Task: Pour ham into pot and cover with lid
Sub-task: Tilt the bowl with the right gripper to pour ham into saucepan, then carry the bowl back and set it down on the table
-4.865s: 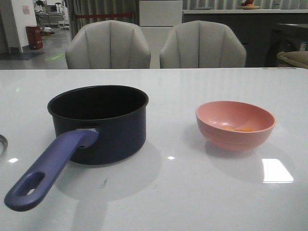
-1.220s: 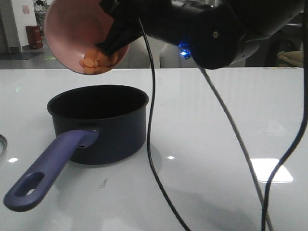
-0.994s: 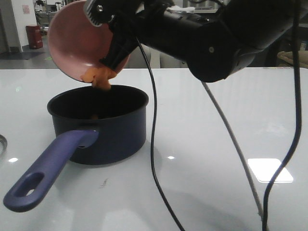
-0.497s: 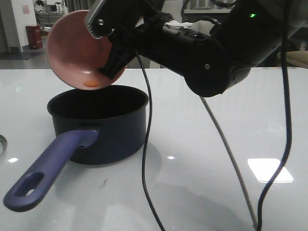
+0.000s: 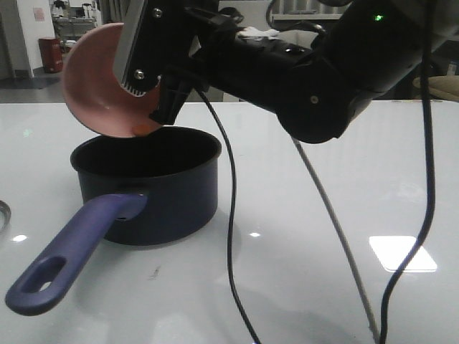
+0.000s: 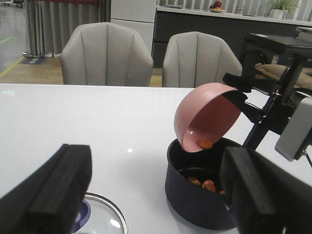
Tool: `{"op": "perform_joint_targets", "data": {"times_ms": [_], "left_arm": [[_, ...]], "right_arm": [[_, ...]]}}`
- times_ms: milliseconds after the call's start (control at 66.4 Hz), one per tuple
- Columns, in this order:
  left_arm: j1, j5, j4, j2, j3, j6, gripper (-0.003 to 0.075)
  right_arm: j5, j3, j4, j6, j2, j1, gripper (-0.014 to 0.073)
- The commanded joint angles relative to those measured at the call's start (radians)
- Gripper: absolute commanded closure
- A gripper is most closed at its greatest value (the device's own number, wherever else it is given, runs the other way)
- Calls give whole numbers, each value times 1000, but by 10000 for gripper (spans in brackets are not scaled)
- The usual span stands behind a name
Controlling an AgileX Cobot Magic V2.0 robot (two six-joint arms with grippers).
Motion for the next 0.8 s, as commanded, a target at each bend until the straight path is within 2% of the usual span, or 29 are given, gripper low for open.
{"op": "perform_joint_targets", "data": {"times_ms": [0, 151, 241, 361, 542, 648, 783], "left_arm": [[-6, -79, -12, 9, -28, 2, 148], [-6, -79, -12, 9, -28, 2, 148], [-6, -79, -12, 9, -28, 2, 148], [-6, -79, -12, 9, -28, 2, 148], [-6, -79, -12, 9, -28, 2, 148], [-6, -79, -12, 9, -28, 2, 148], [-6, -79, -12, 9, -28, 2, 148]], "right_arm": [[-165, -21, 18, -18, -70, -1, 454], [-165, -23, 79, 12, -70, -1, 454], [-164, -23, 123, 90, -70, -1, 454], [-164, -23, 183, 332, -70, -1, 454], [-101, -23, 223, 813, -72, -1, 454], [15, -23, 223, 987, -98, -1, 454], [315, -23, 230, 1021, -177, -1, 454]]}}
